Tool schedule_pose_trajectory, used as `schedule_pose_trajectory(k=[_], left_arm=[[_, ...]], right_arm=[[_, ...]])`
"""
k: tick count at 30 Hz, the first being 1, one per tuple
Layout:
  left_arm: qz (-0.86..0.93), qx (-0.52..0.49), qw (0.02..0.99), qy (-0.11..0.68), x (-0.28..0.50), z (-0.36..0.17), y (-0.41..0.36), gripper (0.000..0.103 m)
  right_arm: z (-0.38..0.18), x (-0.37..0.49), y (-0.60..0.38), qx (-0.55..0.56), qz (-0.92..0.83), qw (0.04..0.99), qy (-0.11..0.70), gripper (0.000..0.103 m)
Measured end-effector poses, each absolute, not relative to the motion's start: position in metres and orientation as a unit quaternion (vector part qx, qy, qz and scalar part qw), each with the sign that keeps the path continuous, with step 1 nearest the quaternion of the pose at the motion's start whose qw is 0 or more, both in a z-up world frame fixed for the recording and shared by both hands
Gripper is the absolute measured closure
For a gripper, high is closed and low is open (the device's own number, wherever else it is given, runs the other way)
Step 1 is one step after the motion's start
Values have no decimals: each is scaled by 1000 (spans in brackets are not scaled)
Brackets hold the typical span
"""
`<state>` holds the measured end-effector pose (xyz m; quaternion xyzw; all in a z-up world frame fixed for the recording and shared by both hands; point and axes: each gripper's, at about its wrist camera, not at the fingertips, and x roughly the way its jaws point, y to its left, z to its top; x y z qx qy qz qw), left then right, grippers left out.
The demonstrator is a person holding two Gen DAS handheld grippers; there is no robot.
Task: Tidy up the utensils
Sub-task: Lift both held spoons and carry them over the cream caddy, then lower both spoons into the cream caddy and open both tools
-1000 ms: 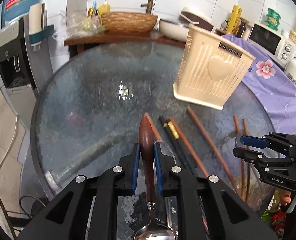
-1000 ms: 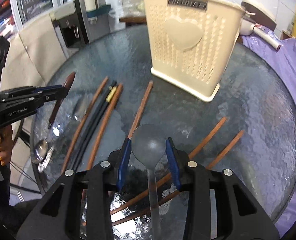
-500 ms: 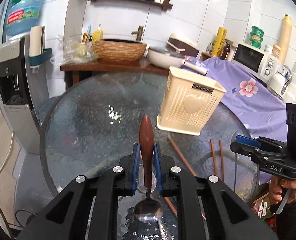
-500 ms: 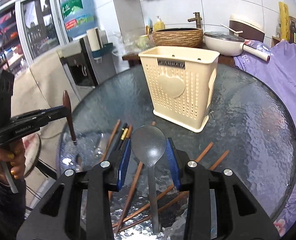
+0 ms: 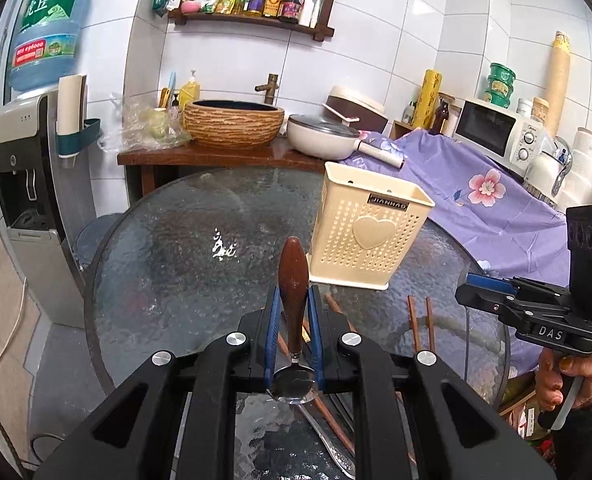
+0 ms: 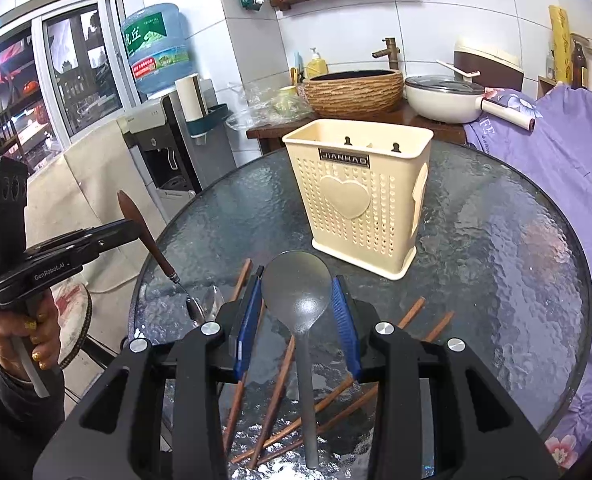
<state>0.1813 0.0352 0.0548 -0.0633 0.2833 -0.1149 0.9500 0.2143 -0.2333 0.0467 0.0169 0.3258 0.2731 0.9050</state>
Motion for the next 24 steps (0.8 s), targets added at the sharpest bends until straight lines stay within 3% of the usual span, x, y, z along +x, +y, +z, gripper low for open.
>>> schedule_pose_trajectory(k=[11, 24], left_arm=[[-158, -66, 952, 255, 199, 93, 18, 90], [-162, -82, 965, 189, 280, 195, -15, 90]], right_arm=[[83, 237, -232, 43, 253, 930, 262, 66], [185, 332, -232, 78, 187, 965, 167, 66]])
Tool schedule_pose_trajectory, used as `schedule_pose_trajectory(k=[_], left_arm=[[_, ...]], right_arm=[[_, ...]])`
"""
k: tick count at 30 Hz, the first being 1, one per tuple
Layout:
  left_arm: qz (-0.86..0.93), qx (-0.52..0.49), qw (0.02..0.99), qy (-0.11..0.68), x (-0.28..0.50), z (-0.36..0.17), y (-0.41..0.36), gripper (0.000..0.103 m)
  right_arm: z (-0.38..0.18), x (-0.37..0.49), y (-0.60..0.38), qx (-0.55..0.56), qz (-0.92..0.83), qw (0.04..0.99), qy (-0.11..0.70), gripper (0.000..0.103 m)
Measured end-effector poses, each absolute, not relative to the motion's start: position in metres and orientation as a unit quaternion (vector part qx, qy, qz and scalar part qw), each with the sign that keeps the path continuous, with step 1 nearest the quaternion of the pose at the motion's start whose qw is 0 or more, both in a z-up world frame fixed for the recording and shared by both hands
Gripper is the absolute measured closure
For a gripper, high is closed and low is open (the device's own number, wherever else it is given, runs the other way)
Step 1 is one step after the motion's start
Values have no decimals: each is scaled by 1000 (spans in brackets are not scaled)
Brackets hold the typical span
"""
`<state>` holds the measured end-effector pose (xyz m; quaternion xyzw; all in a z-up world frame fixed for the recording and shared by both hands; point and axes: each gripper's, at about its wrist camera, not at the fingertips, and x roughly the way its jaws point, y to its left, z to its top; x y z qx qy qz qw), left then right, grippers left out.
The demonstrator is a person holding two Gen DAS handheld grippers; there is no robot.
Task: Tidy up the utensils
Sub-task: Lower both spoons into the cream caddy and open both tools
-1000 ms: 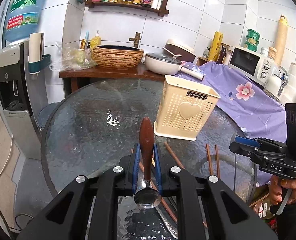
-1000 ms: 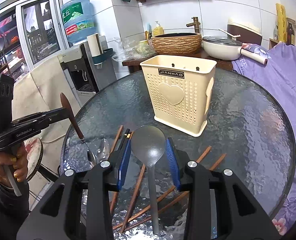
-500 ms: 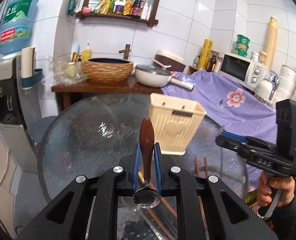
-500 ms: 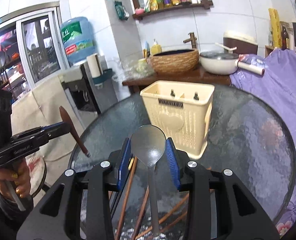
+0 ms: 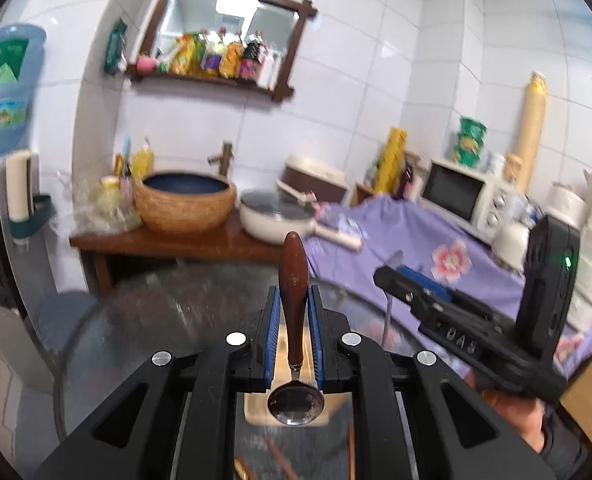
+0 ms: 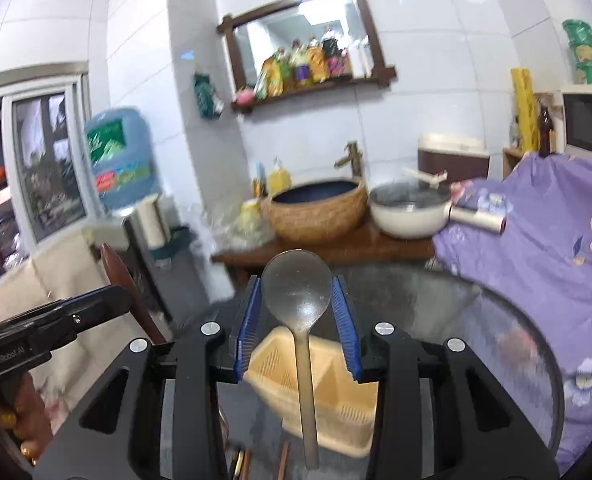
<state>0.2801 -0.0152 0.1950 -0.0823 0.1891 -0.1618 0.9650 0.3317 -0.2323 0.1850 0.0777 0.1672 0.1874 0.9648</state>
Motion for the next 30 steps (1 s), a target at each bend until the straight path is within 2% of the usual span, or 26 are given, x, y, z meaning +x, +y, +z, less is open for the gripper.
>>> schedule_pose_trajectory(k=[5, 10, 18, 30], left_arm=[[-139, -73, 970, 183, 319, 202, -30, 90], [-129, -80, 965, 212, 349, 166, -39, 90], [-124, -64, 961, 240, 350, 114, -36, 89], [-130, -42, 951, 277, 353, 82, -40, 89]], right_arm=[[184, 357, -234, 81, 156, 974, 140, 66], [146, 371, -237, 84, 138, 974, 160, 66], [95, 364, -241, 67, 132, 971, 190, 66], [64, 354, -240, 40, 128, 965, 223, 66]])
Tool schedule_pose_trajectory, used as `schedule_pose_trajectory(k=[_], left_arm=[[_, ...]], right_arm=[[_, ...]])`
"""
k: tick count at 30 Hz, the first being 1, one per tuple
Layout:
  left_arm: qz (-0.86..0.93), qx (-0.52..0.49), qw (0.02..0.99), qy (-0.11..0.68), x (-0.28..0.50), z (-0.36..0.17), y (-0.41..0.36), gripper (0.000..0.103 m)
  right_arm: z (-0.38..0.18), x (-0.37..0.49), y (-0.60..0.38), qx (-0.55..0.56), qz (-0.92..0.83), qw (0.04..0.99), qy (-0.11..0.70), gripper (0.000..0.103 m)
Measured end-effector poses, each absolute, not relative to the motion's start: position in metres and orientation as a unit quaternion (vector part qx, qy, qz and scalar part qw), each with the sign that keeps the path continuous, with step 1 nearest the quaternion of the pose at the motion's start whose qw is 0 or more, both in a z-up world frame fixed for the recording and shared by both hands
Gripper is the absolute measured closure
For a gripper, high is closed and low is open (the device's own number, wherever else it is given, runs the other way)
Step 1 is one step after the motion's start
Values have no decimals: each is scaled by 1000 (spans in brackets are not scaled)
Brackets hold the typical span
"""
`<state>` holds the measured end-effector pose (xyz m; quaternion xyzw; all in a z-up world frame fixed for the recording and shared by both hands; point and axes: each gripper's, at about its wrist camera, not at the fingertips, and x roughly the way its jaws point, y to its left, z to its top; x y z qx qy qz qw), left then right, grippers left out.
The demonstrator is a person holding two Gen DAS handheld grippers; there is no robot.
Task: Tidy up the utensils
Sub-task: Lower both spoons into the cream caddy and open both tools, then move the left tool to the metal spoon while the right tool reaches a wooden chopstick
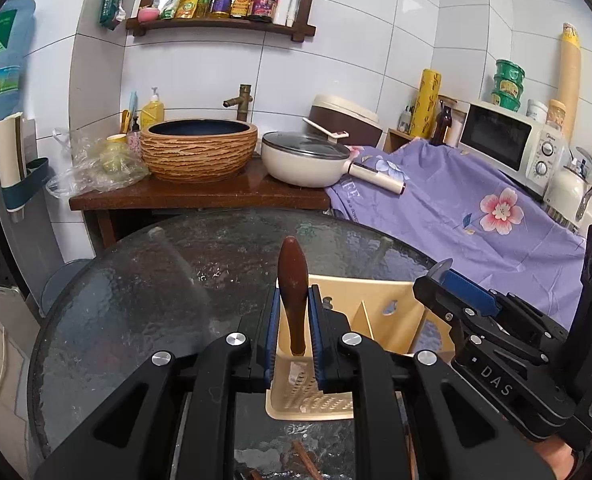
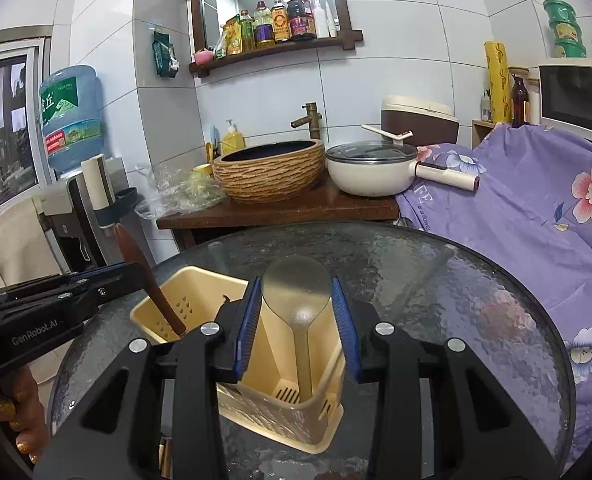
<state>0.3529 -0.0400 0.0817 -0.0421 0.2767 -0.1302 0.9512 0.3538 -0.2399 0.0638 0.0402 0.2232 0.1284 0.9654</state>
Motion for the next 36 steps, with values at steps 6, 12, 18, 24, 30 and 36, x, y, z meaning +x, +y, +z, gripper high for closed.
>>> schedule_pose_trajectory(k=[6, 12, 18, 24, 30, 36], left_arm=[[-137, -47, 955, 260, 338, 88, -34, 76], [-134, -64, 959, 242, 310, 91, -16, 35], [-124, -71, 959, 246, 277, 74, 1, 7], [-109, -59, 954, 272, 246, 45, 15, 6], [-77, -42, 952, 293, 222, 16, 28, 6], [-64, -59, 944, 317, 207, -5, 41, 6]], right_arm=[[64, 344, -251, 47, 120, 969, 212, 41], [62, 323, -260, 60, 128, 961, 240, 33], [44, 284, -251, 22, 141, 951, 275, 26], [13, 246, -237, -13, 161, 935, 316, 23], [-10, 221, -234, -17, 163, 928, 335, 20], [-29, 205, -237, 3, 154, 920, 361, 19]])
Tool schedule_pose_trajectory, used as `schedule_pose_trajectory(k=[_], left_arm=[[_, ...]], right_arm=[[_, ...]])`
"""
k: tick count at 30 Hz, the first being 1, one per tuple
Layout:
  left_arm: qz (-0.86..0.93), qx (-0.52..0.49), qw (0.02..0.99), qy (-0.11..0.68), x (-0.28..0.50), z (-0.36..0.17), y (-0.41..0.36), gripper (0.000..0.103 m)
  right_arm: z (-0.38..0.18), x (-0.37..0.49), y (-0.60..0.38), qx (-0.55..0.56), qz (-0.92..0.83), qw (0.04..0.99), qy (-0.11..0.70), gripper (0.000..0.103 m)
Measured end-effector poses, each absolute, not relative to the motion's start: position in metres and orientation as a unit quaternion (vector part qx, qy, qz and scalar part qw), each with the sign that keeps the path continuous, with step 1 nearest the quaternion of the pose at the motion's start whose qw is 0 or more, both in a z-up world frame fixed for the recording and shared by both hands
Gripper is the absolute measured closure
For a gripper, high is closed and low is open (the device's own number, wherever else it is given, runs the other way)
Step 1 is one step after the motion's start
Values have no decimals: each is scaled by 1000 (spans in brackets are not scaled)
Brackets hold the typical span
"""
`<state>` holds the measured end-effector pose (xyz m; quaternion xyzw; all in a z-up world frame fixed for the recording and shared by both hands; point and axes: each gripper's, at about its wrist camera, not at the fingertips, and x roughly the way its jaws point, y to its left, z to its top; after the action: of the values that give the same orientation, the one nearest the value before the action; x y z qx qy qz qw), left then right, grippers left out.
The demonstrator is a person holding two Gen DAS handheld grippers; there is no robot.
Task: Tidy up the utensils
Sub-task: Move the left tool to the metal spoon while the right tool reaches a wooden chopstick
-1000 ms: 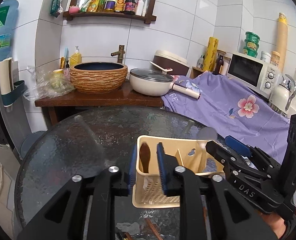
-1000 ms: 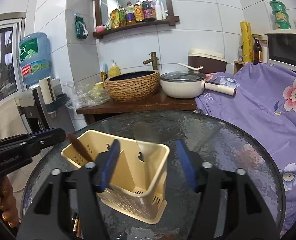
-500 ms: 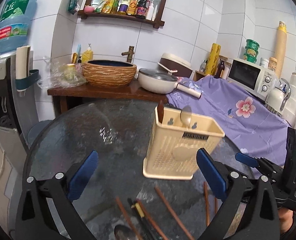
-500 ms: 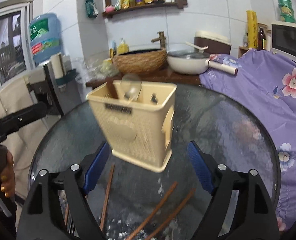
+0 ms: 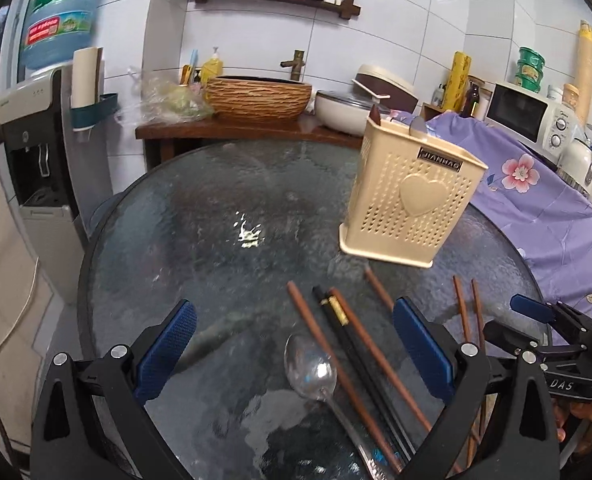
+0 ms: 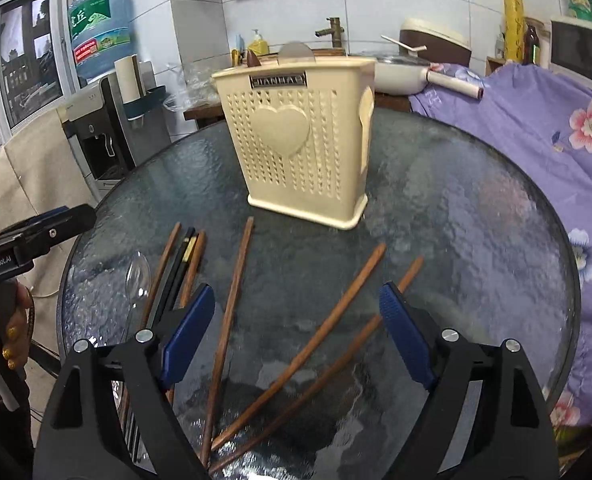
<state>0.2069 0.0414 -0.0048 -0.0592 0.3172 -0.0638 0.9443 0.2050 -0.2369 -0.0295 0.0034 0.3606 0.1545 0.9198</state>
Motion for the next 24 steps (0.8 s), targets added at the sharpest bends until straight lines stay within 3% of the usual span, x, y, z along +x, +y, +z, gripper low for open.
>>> schedule_pose_trajectory(k=[12, 16, 18, 24], left_arm=[[-41, -59, 928, 366, 183, -49, 56, 10], [-57, -53, 922, 379, 183, -54, 49, 25], [-63, -52, 920, 383, 185, -55, 45, 27], [-69, -41, 916, 393, 191, -56, 34, 40]], right_arm=[[-52, 182, -236, -11, 140, 911, 387, 20], [-51, 181, -224, -26, 153, 907, 391, 25], [-48, 184, -216, -34, 163, 906, 390, 26], [-48, 204, -191, -66, 187, 889, 413, 43]])
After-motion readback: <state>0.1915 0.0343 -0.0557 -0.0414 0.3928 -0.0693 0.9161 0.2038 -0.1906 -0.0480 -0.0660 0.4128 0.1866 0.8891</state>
